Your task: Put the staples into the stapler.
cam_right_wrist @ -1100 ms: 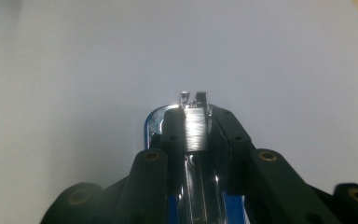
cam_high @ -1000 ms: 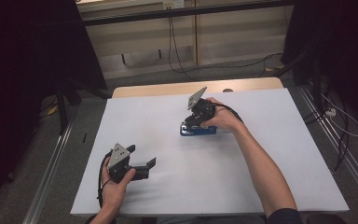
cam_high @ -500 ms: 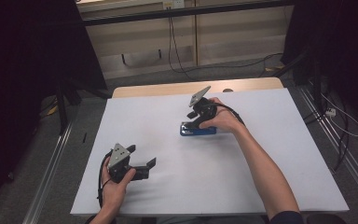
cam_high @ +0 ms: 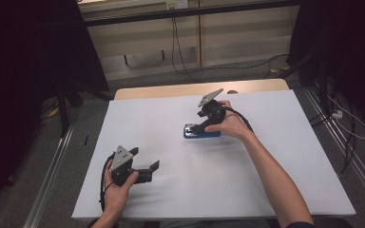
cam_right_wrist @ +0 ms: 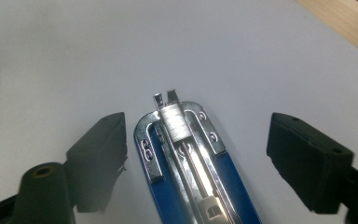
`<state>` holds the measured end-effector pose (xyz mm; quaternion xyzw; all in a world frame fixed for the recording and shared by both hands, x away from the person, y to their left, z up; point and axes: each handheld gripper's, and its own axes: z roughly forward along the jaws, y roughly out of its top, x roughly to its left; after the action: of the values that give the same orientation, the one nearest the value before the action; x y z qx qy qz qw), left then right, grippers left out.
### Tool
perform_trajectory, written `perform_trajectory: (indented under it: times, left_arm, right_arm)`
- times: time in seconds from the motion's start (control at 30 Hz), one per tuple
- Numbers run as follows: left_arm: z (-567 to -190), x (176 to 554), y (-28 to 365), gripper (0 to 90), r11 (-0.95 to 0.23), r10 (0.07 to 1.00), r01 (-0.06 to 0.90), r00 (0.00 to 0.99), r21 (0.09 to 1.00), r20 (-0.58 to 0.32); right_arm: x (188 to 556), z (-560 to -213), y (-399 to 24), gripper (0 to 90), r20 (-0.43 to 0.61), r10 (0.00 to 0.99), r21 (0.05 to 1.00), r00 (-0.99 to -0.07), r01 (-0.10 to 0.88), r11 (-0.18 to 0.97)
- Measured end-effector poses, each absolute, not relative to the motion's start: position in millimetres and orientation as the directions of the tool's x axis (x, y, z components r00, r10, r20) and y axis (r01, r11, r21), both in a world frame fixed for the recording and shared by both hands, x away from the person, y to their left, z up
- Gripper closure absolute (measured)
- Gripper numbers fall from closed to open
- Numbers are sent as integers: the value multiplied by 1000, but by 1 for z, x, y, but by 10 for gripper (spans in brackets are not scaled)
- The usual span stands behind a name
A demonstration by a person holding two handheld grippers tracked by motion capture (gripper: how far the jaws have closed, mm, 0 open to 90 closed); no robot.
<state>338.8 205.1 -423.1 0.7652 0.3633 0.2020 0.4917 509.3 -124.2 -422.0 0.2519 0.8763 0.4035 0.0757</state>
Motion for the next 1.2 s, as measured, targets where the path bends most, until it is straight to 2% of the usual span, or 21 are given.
perform_trajectory:
  times: [0.23, 0.73, 1.2]
  left_arm:
    - [-423, 339, 205, 49, -253, 755, 359, 653, 898, -49]
    - [-423, 339, 205, 49, -253, 755, 358, 654, 899, -48]
    - [-424, 340, 207, 46, -240, 774, 369, 631, 898, -52]
  right_arm:
    - [505, -422, -133, 93, 61, 586, 774, -808, 409, 483]
    - [487, -421, -143, 65, 50, 696, 811, -716, 435, 390]
    - [465, -426, -155, 54, 47, 749, 816, -661, 457, 353]
